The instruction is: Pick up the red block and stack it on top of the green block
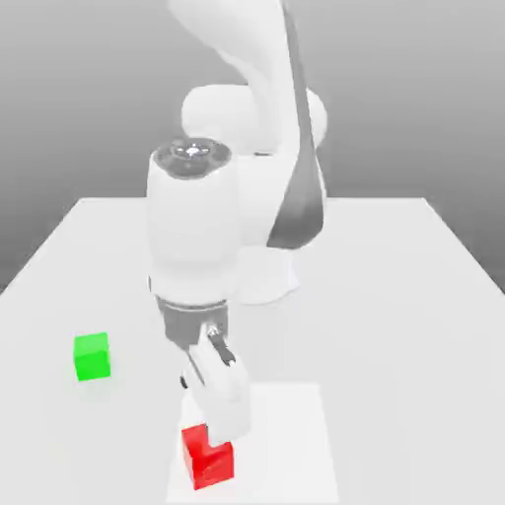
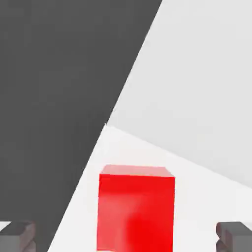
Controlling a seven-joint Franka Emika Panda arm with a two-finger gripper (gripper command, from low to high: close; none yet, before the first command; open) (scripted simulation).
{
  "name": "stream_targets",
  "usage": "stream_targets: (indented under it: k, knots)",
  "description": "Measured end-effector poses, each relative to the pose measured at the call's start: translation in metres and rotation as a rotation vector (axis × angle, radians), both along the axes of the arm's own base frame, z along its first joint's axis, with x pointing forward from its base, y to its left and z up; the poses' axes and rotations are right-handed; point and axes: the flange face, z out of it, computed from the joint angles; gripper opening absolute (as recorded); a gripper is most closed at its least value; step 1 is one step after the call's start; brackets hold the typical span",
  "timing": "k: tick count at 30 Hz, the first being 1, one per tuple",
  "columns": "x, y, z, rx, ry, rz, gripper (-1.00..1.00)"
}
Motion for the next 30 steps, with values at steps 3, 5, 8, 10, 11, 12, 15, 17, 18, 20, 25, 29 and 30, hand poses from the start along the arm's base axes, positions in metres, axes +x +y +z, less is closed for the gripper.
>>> stream_targets:
  k: [3,5,8,10,11,12,15,17,18,20,25,29,30]
  knots:
    - [-0.002,0.000,-0.036,0.001,0.004,-0.003,-1.00]
    - [-0.002,0.000,-0.036,0.001,0.003,-0.003,-1.00]
    - [-0.001,0.000,-0.036,0.001,0.001,-0.003,-1.00]
    - [-0.002,0.001,-0.037,0.001,0.002,-0.004,-1.00]
    - [-0.001,0.000,-0.029,0.002,0.001,-0.005,-1.00]
    - [-0.001,0.000,-0.018,0.002,0.000,-0.005,-1.00]
    - [-0.002,-0.001,0.015,0.000,0.003,-0.008,-1.00]
    - [-0.021,-0.035,0.026,-0.015,0.012,-0.130,-1.00]
    - [-0.035,-0.058,0.030,-0.022,0.017,-0.214,-1.00]
    - [-0.071,-0.111,0.037,-0.031,0.022,-0.420,-1.00]
    - [-0.163,-0.180,0.055,-0.019,0.014,-0.853,-1.00]
    - [-0.201,-0.197,0.042,0.001,0.003,-1.025,-1.00]
    - [-0.202,-0.198,0.033,0.002,0.003,-1.031,-1.00]
